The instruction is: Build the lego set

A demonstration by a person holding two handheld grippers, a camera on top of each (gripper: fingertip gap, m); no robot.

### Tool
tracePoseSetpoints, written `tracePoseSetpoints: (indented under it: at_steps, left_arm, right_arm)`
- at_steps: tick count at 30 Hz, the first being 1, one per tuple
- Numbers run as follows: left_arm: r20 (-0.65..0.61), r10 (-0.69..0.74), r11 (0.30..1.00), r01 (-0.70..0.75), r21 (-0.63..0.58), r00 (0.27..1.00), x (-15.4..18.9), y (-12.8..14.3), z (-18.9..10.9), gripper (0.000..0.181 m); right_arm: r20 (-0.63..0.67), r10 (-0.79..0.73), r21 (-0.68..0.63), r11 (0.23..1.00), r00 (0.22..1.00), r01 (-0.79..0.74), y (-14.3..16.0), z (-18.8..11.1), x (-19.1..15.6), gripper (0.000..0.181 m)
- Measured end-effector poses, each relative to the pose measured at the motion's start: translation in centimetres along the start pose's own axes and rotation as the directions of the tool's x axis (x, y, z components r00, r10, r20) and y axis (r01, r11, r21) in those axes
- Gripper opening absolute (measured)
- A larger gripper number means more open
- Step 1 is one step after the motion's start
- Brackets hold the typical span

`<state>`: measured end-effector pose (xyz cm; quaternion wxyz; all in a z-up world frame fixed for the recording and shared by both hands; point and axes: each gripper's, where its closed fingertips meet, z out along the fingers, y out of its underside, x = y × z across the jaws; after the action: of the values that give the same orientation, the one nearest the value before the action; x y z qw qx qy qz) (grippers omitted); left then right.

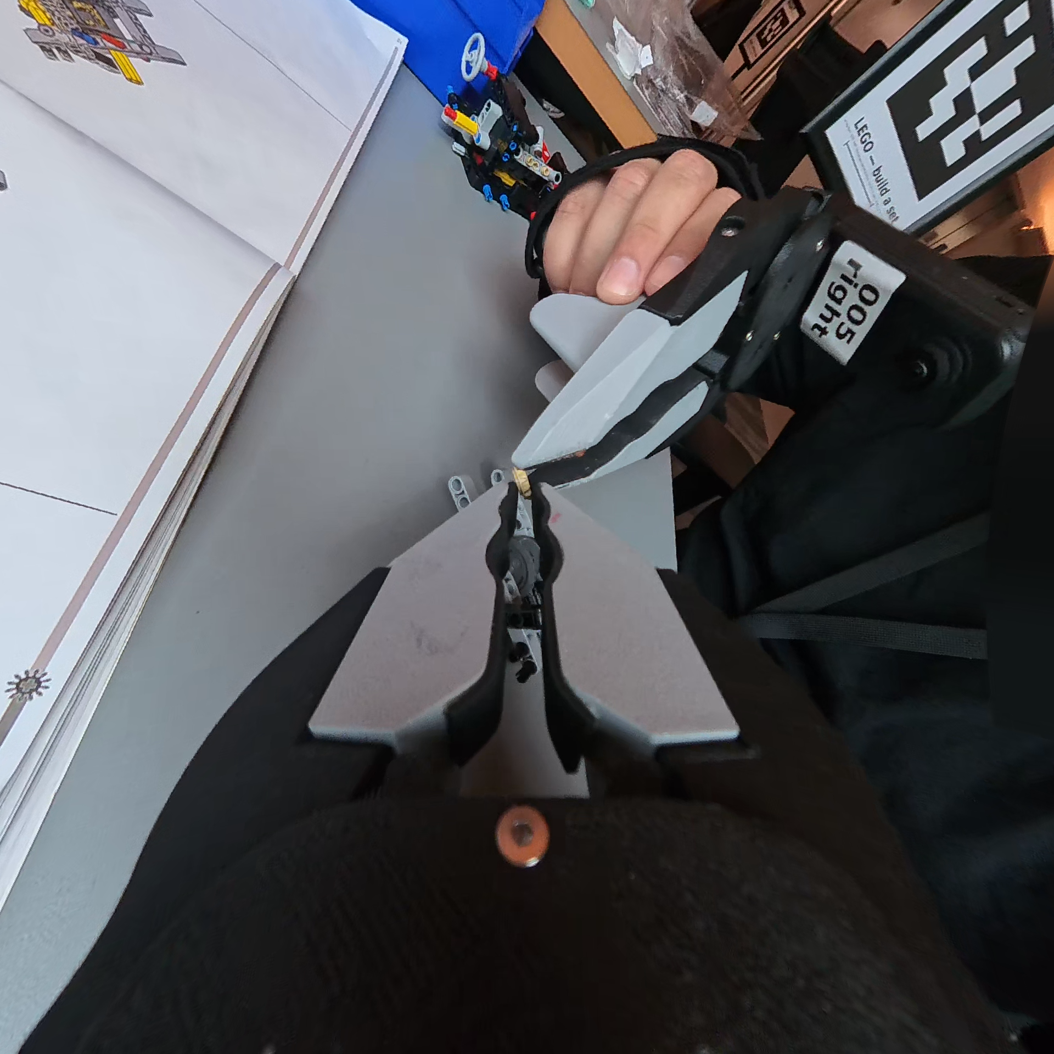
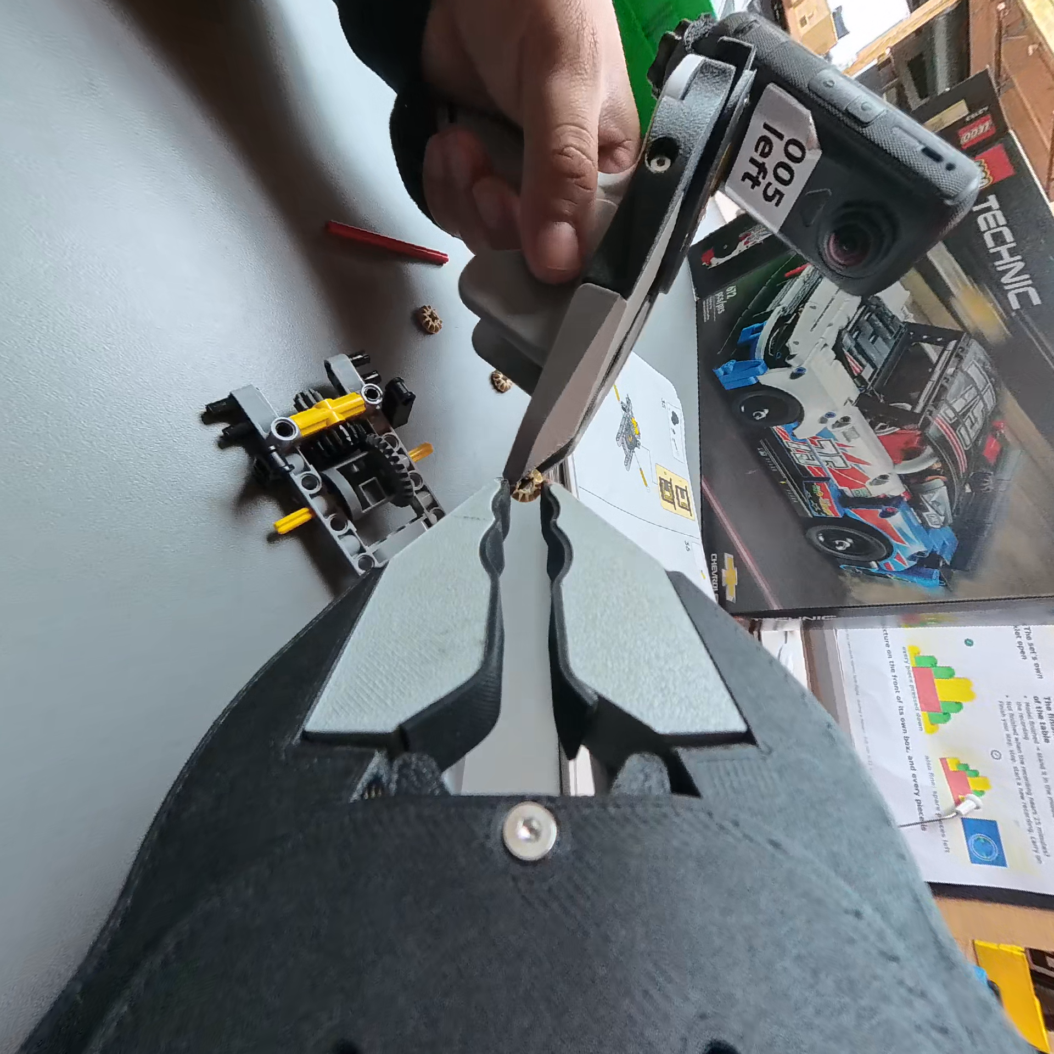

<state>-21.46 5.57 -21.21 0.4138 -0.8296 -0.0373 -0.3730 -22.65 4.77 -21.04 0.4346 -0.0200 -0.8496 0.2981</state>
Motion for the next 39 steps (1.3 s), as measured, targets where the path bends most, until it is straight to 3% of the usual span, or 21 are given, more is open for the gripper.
tracePoseSetpoints:
  at_steps: [4,9,12,15,21,39]
  left_arm:
    - [0.047,0.050,0.999,-0.050,-0.008,0.998,-0.2,0.0,0.0,0.001]
    - [0.122,0.248,0.968,-0.239,-0.081,0.961,0.3,0.7,0.1,0.000]
    - [0.182,0.439,0.898,-0.423,-0.123,0.880,0.7,0.7,0.1,0.001]
    - [0.246,0.555,0.832,-0.535,-0.150,0.795,0.7,0.3,0.0,0.001]
    - [0.283,0.652,0.755,-0.638,-0.151,0.704,1.1,-0.2,-0.1,0.001]
    - [0.293,0.668,0.736,-0.664,-0.129,0.684,1.5,-0.5,-0.1,0.000]
  right_arm:
    - [0.014,0.002,0.008,1.000,1.000,-0.002,0.0,0.0,0.0,0.007]
    - [0.232,0.202,0.099,0.968,0.951,-0.230,-0.4,-1.2,-0.2,0.000]
    - [0.395,0.336,0.106,0.908,0.855,-0.406,-0.7,-1.7,-0.5,0.004]
    - [0.485,0.357,0.127,0.874,0.798,-0.468,-1.5,-2.3,-0.8,0.003]
    - [0.427,0.332,0.117,0.902,0.841,-0.416,-1.1,-1.9,-0.5,0.000]
    - [0.376,0.322,0.134,0.909,0.869,-0.395,-1.2,-1.8,0.1,0.000]
